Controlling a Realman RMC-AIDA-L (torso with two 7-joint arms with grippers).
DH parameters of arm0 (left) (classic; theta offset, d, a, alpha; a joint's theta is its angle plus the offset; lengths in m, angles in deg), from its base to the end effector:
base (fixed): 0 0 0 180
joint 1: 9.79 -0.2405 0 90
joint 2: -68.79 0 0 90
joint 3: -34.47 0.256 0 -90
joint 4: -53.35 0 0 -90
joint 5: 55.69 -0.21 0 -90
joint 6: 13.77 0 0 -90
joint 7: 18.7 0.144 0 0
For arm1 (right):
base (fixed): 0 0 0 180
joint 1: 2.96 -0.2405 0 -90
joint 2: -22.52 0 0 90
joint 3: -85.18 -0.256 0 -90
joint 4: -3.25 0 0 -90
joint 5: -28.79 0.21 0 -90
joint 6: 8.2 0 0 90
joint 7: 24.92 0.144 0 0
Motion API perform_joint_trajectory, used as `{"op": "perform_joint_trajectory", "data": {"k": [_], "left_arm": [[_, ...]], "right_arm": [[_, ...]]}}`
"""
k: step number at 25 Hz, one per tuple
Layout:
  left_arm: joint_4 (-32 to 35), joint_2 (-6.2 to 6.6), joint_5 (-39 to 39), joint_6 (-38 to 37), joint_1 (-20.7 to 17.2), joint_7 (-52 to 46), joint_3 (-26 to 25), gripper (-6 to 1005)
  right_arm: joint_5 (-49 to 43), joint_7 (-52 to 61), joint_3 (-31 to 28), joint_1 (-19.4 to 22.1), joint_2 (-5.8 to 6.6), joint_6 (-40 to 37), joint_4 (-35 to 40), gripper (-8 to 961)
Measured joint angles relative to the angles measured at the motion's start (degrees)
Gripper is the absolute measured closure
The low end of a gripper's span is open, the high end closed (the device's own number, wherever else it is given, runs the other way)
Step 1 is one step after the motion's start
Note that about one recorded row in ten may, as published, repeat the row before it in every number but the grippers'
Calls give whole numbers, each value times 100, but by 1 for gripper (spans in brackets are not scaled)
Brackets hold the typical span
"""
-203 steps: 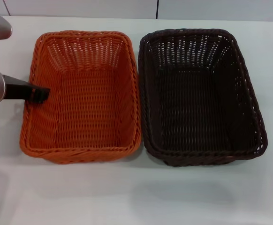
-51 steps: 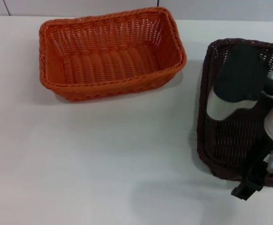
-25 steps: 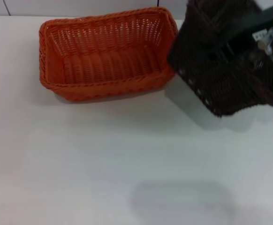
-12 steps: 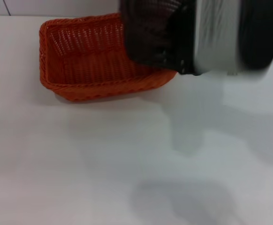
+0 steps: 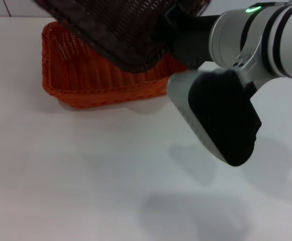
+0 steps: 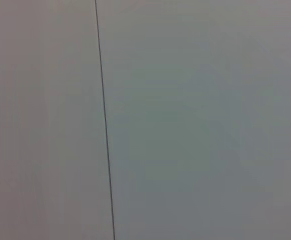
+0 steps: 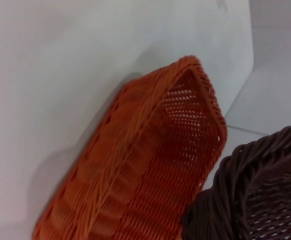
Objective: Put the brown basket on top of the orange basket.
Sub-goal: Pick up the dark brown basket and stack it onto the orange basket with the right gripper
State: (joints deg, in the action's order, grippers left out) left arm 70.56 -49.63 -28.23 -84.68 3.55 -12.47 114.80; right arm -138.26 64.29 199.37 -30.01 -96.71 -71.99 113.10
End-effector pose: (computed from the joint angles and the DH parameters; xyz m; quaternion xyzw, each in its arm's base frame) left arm -0.4011 0.2782 0.1015 -0.4695 -0.1990 -0.2084 0.8345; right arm 0.0347 0.3118 -0.0273 -0.7619 -0.5395 -0.2316 0.2735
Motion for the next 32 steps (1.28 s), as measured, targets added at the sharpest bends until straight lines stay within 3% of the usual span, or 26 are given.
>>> {"op": "perform_joint_trajectory", "data": {"k": [3,6,8,9,11,12,13,14,18,23,32], "left_arm": [[-7,-17,24,29,21,0,0,155],[-8,-22,27,78,31,0,0,155],[-8,-28,29,135,42,0,0,155],[-8,-28,29,135,42,0,0,155],[-8,-33,32,156,56,0,0,155],[-8,-37,32,173,68,0,0,155],[-8,-42,33,215,88,-1,0,155],[-8,-42,33,215,88,-1,0,155],[-8,-59,41,274,136,-5,-1,155],[-8,-61,42,329,166,-67,-1,155],[-7,-52,42,379,156,-224,0,155]], "right_arm": [[-10,-1019,150,246,3,661,-350,817],[-10,-1384,182,287,35,846,-521,807],[-10,-1497,156,209,178,859,-631,800],[-10,-1497,156,209,178,859,-631,797],[-10,-1500,151,156,341,859,-683,790],[-10,-1500,151,156,341,859,-683,787],[-8,-1484,169,81,458,867,-775,783],[-8,-1484,169,81,458,867,-775,780],[11,-1370,232,-60,674,836,-999,767],[32,-952,320,-122,846,1011,-1123,750],[7,-824,383,-108,897,1167,-1333,720]]}}
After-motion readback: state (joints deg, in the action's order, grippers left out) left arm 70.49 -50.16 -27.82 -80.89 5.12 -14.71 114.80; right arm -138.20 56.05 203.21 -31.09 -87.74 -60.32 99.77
